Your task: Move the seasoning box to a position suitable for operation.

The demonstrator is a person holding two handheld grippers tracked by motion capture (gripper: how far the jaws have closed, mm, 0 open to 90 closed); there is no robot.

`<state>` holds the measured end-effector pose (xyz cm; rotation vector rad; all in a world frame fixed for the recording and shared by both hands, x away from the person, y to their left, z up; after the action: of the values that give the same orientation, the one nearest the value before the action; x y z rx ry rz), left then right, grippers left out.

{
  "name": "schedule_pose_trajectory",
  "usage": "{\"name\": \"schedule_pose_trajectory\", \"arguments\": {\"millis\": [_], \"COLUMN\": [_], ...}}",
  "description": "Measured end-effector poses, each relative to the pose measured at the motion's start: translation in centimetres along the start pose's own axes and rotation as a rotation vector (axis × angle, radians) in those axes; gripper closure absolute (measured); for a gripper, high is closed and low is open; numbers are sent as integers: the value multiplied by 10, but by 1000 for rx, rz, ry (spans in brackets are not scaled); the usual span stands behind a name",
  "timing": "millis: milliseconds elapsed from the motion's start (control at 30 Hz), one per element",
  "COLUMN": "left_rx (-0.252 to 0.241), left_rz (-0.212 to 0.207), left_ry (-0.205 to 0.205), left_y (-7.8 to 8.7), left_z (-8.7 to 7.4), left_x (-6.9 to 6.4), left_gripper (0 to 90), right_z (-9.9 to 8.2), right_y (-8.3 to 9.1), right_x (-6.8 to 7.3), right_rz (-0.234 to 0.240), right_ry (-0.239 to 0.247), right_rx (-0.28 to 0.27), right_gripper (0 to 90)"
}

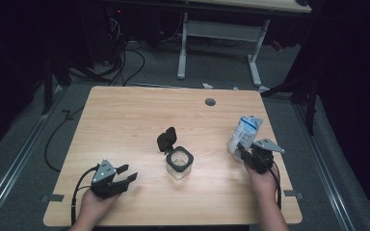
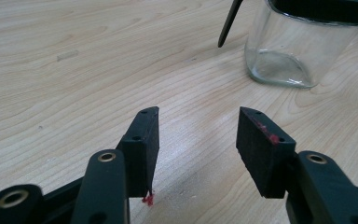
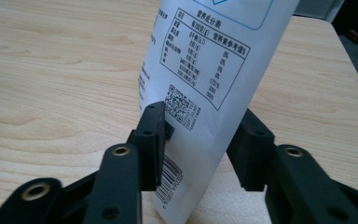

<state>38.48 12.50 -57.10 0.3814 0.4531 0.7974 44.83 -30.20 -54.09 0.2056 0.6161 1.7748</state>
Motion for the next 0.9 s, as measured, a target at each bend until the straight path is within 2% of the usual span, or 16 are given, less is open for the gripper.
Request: {"name": "schedule_pose_trajectory", "arguments": {"millis": [33,100,167,333,467,700,900], "left_rx": [0,3,3,2,3,2,5], "left_rz": [1,-1,-2,-4,-6,-7,-7], "left_ry": [-1,0,1,1,0,-2,-4], "left_y": [0,-1,-2,-1,0,0,0], "left_z": [0,-1,-1,0,0,0,-1], "left_x": [0,0,-1,0,-1,-2,-2], "left_gripper": [494,493,492,491,489,487,487], "right_z": [1,3,5,6,5,6,5], "right_y": [0,2,4,3,1,3,4], "right_x": [0,-1,-3,-2,0,6,8], "right_rz": [7,-6,2,5,12,31,31], "right_ry": [0,4,-9,9,2,14,9], "right_rx": [-7,-20,-31,-23,-22,-28,-39], "right_gripper": [636,633,620,639,659,790,836]}}
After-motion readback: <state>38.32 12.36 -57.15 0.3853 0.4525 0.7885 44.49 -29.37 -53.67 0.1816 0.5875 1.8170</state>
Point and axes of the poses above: each handheld gripper's, and its own axes: y roughly backward along the jaws, z roughly out of its top, x roughly to its left, the point moved 9 cm from there along -y, roughly forward along the jaws, and after that the axes turned 10 degrees about y, right-handed, at the moved point
